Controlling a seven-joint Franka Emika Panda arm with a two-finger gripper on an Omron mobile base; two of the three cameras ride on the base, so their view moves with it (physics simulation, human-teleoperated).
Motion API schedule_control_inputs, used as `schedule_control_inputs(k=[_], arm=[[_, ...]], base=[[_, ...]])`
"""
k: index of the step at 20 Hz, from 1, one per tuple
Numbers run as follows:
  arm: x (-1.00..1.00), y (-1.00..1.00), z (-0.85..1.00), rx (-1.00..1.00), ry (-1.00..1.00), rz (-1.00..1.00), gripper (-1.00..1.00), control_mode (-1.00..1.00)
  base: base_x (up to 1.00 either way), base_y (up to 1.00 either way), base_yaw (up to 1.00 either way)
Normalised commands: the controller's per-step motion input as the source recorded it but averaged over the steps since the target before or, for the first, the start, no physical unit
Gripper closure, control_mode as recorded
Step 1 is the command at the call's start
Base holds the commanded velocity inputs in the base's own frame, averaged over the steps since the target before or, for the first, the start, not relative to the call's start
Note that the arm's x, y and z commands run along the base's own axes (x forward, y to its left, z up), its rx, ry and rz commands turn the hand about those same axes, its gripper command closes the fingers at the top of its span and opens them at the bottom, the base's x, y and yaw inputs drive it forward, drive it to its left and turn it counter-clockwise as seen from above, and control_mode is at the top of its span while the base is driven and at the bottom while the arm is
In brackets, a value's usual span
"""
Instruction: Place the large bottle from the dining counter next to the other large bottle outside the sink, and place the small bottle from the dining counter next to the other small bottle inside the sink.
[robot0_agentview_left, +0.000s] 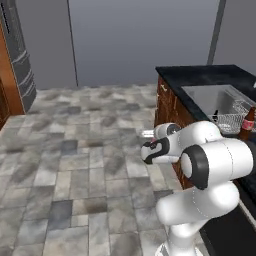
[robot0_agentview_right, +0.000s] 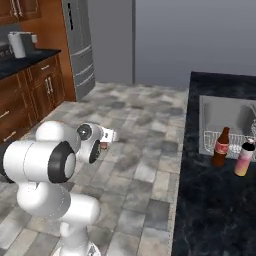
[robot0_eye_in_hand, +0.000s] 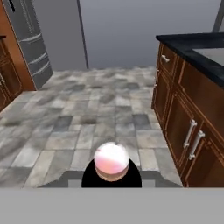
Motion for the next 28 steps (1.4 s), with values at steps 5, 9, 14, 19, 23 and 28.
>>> schedule_control_inputs(k=[5, 9, 14, 19, 23, 28], arm=[[0.0, 0.0, 0.0, 0.0, 0.0, 0.0, 1.0, 1.0], [0.0, 0.0, 0.0, 0.0, 0.0, 0.0, 1.0, 1.0], [0.0, 0.0, 0.0, 0.0, 0.0, 0.0, 1.0, 1.0], [0.0, 0.0, 0.0, 0.0, 0.0, 0.0, 1.0, 1.0], [0.0, 0.0, 0.0, 0.0, 0.0, 0.0, 1.0, 1.0], [0.0, 0.0, 0.0, 0.0, 0.0, 0.0, 1.0, 1.0]], base=[[0.68, 0.53, -0.48], [0.6, 0.85, -0.46], [0.46, 0.93, -0.45], [0.4, 0.87, -0.48], [0.49, 0.83, -0.47], [0.43, 0.85, -0.47]])
